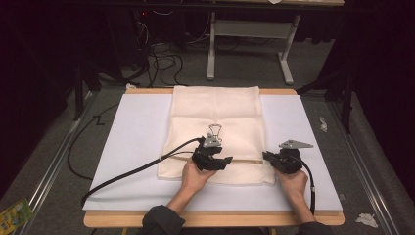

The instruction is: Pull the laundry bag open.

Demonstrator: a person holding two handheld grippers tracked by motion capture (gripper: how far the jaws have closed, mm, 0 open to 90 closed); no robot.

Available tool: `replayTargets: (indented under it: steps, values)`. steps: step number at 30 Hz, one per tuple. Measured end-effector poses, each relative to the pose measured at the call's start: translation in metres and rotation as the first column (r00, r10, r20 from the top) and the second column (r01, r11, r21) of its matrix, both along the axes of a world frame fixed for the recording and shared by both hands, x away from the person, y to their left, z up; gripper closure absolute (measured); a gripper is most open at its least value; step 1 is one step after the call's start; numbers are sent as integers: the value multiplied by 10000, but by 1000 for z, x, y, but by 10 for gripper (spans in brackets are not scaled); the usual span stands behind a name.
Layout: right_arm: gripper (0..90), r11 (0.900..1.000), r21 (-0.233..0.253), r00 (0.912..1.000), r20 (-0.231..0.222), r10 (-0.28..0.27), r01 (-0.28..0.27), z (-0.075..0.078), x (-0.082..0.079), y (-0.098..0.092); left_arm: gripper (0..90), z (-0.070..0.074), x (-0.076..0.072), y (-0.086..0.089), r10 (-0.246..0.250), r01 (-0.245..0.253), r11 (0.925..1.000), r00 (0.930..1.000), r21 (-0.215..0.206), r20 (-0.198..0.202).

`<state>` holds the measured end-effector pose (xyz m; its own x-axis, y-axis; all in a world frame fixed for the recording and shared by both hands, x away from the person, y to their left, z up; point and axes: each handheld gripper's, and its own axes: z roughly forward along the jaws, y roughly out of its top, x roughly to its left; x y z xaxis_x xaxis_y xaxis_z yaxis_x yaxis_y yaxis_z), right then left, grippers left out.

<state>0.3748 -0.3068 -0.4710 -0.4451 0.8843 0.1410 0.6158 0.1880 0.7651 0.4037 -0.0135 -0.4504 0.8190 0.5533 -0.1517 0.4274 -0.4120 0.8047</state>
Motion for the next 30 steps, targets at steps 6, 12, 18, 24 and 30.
replayTargets:
  steps: [6,12,18,24,30]
  values:
    - [871,9998,-55,9998,3,214,-214,5,0,-1,459,-6,2,-7,115,-140,9992,9979,-376,-644]
    - [871,9991,181,9992,24,394,-395,10,-1,-4,463,0,-2,-23,-222,202,9993,9978,-328,-624]
    - [872,9988,258,9991,-41,414,-413,13,-3,-4,490,-1,-4,-35,-398,391,9992,9971,-120,-646]
    - [872,9984,332,9990,-55,452,-450,16,-4,-4,504,-4,-4,-43,-454,405,9978,9945,-532,-947]
    - [873,9980,298,9984,-35,557,-556,18,-4,-2,538,-7,-4,-46,-425,366,9978,9934,-559,-1066]
